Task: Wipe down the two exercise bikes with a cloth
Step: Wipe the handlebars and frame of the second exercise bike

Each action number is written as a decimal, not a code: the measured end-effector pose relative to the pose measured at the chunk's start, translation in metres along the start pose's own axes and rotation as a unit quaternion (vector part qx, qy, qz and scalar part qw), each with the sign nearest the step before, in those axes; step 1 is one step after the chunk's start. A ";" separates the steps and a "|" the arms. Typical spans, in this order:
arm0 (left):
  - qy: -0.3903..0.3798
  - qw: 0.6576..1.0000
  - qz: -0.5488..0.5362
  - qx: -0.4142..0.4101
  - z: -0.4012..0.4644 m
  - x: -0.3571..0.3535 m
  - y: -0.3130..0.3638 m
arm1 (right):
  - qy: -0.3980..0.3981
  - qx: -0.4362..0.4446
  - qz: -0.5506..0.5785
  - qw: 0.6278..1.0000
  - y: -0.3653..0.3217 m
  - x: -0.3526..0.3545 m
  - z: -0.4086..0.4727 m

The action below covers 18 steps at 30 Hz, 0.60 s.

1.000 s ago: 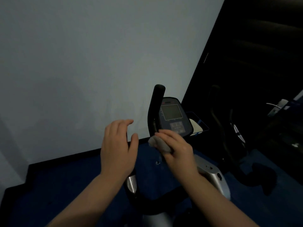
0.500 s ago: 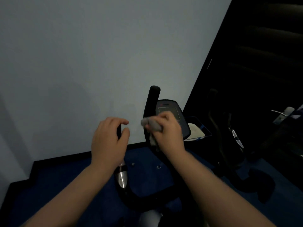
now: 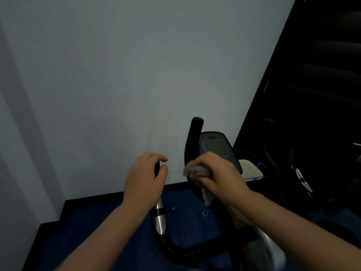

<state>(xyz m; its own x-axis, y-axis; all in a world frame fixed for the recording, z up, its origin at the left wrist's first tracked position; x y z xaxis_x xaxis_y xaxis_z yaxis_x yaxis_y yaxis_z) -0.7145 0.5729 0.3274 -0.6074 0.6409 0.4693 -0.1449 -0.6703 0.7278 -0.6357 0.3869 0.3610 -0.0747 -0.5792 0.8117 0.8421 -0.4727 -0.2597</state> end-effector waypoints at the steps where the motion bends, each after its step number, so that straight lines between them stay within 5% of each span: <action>1: -0.001 1.000 -0.002 0.001 0.000 0.000 0.000 | 0.058 -0.004 -0.001 0.998 -0.002 0.007 0.012; 5: -0.005 1.000 0.005 0.014 -0.001 0.000 -0.001 | 0.265 -0.099 0.054 0.958 -0.010 0.009 0.066; 12: 0.002 1.000 -0.001 0.014 -0.002 -0.002 0.000 | 0.193 -0.240 0.119 0.944 0.016 -0.038 0.009; 18: 0.014 1.000 0.012 0.004 -0.002 -0.004 0.001 | 0.278 -0.279 0.302 0.868 0.009 -0.021 0.072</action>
<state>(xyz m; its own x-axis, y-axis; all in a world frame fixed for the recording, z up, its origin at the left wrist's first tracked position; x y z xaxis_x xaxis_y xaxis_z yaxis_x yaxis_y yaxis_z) -0.7138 0.5687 0.3249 -0.6330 0.6130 0.4728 -0.1240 -0.6831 0.7197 -0.5882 0.4428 0.3789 -0.0866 -0.9911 0.1012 0.4387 -0.1291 -0.8893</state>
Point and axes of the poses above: each hand's wrist, its own z-axis towards the middle knuckle, its own x-axis out of the back of the hand, y = z × x, the point moved 2 cm from there along z, towards the middle knuckle, and after that the axes turned 3 degrees about -z, right-handed, at the moved point
